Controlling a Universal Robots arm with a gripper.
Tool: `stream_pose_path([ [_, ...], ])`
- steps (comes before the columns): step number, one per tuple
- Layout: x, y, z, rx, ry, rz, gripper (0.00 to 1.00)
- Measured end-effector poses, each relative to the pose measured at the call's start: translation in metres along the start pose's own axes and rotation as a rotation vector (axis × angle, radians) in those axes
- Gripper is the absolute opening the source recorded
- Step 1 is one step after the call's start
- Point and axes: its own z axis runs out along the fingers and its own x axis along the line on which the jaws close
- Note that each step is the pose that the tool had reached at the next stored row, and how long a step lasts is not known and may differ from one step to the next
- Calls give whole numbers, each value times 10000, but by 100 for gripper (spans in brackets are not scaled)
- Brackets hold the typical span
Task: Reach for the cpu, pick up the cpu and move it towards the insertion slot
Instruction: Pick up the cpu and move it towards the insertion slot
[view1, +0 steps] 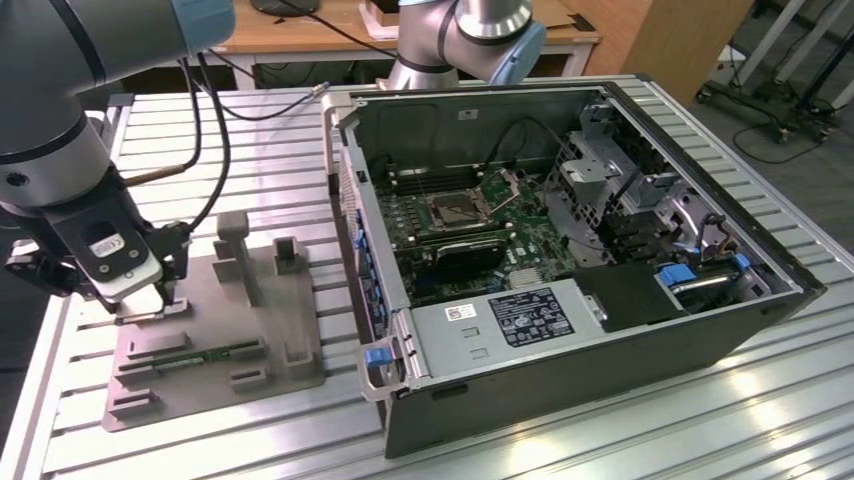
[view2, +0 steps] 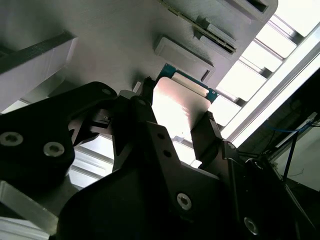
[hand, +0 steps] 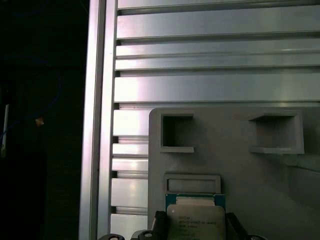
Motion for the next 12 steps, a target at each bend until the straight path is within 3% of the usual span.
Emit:
stream_pose_path([
  [12, 0, 2, -34, 0, 1, 1, 54],
])
